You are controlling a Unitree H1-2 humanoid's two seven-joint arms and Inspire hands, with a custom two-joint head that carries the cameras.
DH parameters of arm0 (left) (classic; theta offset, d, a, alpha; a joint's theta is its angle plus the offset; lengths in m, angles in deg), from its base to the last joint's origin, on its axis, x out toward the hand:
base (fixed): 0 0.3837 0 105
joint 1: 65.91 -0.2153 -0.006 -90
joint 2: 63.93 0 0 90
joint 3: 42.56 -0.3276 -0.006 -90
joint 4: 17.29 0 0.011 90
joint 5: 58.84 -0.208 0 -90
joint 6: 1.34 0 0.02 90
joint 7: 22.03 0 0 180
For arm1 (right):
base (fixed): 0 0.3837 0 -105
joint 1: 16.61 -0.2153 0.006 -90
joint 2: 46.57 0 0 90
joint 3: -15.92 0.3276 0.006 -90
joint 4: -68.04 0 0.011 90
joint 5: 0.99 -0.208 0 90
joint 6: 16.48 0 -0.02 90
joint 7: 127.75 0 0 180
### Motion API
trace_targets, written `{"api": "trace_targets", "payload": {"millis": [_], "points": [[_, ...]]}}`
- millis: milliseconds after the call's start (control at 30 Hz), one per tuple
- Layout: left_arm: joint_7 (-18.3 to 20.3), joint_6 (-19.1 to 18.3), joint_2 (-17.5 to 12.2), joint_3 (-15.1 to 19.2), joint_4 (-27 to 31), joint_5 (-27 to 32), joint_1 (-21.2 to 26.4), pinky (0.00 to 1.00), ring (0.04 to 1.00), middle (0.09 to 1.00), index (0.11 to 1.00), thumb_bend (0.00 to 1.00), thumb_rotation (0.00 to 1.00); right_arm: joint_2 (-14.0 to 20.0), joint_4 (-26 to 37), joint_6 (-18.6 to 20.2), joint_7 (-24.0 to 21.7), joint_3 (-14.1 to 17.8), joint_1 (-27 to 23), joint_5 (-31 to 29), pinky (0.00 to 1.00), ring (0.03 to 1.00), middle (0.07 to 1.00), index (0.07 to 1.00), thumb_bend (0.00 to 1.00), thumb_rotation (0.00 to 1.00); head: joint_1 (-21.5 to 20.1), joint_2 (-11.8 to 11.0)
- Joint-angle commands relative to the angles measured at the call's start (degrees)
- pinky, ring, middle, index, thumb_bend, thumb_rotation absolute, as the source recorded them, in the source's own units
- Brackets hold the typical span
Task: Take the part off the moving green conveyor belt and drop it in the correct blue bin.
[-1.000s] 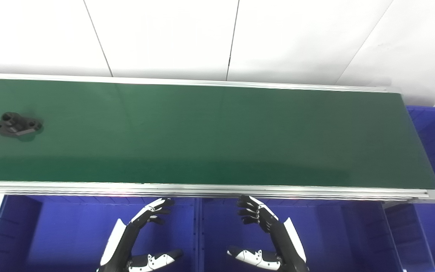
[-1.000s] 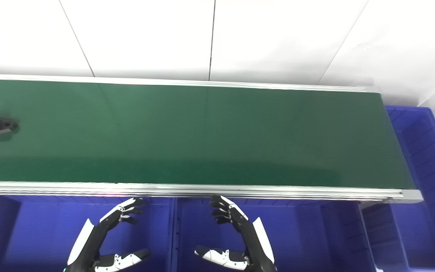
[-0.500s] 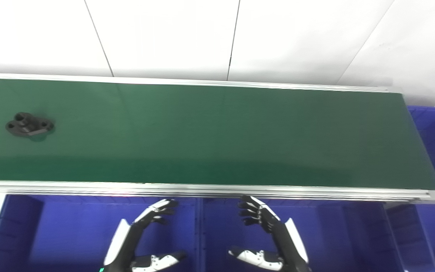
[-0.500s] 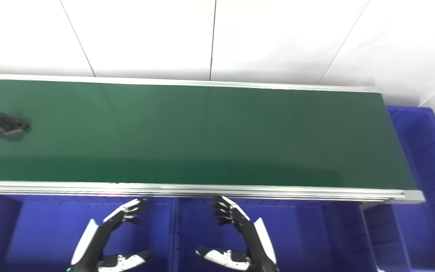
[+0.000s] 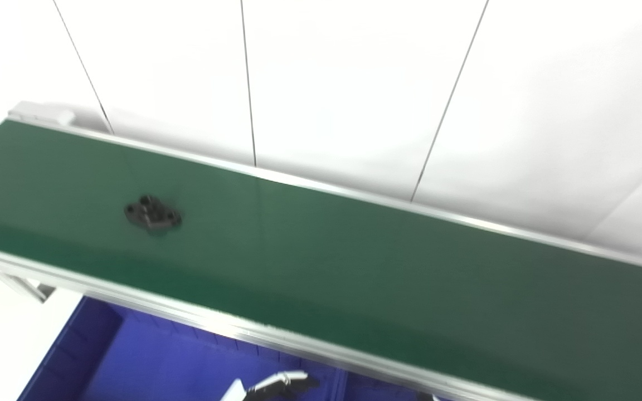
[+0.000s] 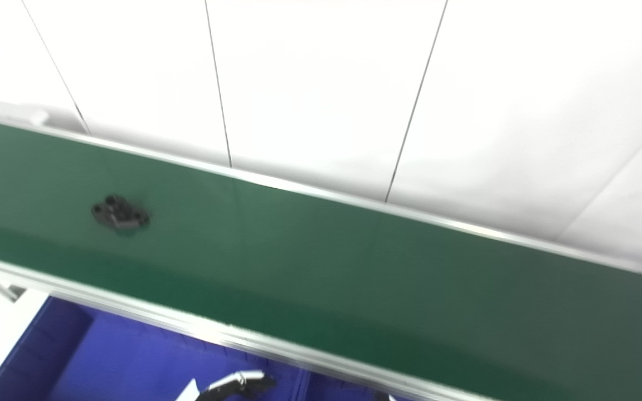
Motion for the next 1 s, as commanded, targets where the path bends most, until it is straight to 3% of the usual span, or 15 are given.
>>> {"api": "trace_targets", "payload": {"millis": [0,233,700,833,967], "points": [[-1.3,1.3,-0.1,-0.3,0.5,-0.8,0.4,0.66,0.738,0.791,0.74,0.77,0.36,0.0,0.8,-3.4,1.1,-0.3,0.0,0.6,0.66,0.751,0.793,0.85,0.68,0.34,-0.1,-0.3],[-2.0,1.3,-0.5,-1.0,0.1,-0.8,0.9,0.66,0.735,0.788,0.737,0.77,0.36,0.2,0.1,-3.4,1.5,-1.2,-0.3,-0.1,0.68,0.754,0.796,0.854,0.67,0.33,-1.2,-1.8],[-0.7,1.3,-0.3,-0.4,0.3,-0.5,1.0,0.65,0.73,0.788,0.732,0.76,0.36,1.2,0.6,-3.4,5.2,-2.8,-1.1,1.5,0.62,0.713,0.763,0.83,0.68,0.35,-1.8,-1.5],[-0.5,1.3,-0.2,0.0,0.7,-0.3,1.2,0.64,0.724,0.784,0.728,0.76,0.34,1.4,1.4,-3.4,5.8,-3.2,-1.3,1.4,0.62,0.708,0.755,0.824,0.67,0.34,-3.6,1.5],[-0.2,1.3,-0.3,0.4,1.3,0.2,1.0,0.62,0.715,0.785,0.724,0.75,0.33,1.5,2.1,-3.4,6.7,-3.7,-1.4,1.6,0.61,0.697,0.749,0.817,0.66,0.33,-5.3,2.2]]}}
